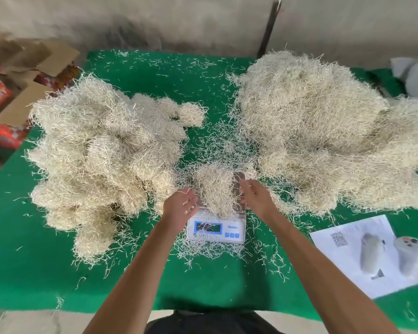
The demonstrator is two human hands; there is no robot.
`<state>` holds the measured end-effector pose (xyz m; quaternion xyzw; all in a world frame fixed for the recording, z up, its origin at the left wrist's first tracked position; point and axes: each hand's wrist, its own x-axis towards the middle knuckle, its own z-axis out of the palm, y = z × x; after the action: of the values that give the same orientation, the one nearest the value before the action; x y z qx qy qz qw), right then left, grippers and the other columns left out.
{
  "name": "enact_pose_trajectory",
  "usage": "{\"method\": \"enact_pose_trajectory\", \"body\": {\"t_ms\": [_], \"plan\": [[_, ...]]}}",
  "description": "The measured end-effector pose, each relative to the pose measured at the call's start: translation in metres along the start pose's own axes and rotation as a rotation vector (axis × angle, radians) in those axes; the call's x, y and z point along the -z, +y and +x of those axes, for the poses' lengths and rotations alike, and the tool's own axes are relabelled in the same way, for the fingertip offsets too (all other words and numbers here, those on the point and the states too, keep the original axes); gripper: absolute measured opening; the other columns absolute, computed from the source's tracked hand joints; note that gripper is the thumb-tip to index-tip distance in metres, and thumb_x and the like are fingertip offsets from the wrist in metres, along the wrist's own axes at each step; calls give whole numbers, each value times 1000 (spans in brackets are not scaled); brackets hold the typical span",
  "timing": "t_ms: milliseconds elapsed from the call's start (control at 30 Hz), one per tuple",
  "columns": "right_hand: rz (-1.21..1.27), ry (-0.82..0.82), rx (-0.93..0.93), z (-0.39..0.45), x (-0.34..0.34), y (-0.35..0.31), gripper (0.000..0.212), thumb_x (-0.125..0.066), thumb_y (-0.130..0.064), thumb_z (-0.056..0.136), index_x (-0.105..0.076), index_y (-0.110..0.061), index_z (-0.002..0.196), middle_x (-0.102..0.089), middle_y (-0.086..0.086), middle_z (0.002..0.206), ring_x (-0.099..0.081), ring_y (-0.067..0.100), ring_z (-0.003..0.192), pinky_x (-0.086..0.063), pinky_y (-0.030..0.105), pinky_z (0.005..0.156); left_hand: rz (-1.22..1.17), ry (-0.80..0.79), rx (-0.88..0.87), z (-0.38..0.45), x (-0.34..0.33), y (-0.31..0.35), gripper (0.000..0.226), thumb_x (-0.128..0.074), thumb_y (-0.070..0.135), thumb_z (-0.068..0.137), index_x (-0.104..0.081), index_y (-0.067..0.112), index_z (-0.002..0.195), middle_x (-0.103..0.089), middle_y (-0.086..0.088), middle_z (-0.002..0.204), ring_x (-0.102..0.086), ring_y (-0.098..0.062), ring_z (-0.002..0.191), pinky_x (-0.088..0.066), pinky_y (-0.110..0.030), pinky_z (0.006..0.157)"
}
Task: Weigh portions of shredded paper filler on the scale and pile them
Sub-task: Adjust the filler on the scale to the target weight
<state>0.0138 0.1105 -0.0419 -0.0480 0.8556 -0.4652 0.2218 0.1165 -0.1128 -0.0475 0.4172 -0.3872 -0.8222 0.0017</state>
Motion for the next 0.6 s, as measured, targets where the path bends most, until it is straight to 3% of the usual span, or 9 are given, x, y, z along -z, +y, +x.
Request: {"method": "enact_pose_trajectory", "body": {"t_ms": [167,300,400,467,533,600], "plan": [[8,2,16,-3,-2,-2,52,-38,-60,105,-52,-18,132,-67,-3,112,-73,15,90,-62,33,73,6,-11,7,4,1,1,24,-53,9,99,-64,12,120,-73,-7,114,-69,-28,108,-58,-41,83],[58,27,9,4,-4,-4,56,-38,-61,105,-48,-17,137,-67,-1,113,-74,18,88,-64,43,78,1,-12,21,7,6,0,29,-47,4,99,-62,11,122,-71,-7,118,-66,-28,112,-54,-46,96],[97,61,-5,10,-6,-7,61,-36,-63,104,-49,-15,139,-68,-2,111,-74,17,84,-63,32,67,1,-5,26,7,11,0,33,-44,3,98,-61,11,125,-70,-7,120,-65,-27,114,-50,-49,102],[56,57,3,11,-11,-9,68,-27,-67,105,-50,-15,141,-68,3,114,-73,21,89,-65,42,74,-6,5,34,7,16,0,33,-44,2,98,-61,12,125,-70,-7,120,-65,-27,114,-51,-49,102],[46,69,5,11,-19,-17,85,-14,-77,100,-52,-14,143,-68,10,124,-71,25,105,-60,53,92,-24,12,35,6,20,1,33,-45,1,97,-62,13,123,-70,-7,120,-65,-27,113,-53,-47,98],[33,74,59,10,-30,-29,94,-13,-87,93,-54,-16,140,-66,11,127,-68,23,107,-54,54,102,-41,24,38,8,23,2,31,-49,2,97,-64,13,121,-70,-8,120,-65,-27,112,-55,-46,94]]}}
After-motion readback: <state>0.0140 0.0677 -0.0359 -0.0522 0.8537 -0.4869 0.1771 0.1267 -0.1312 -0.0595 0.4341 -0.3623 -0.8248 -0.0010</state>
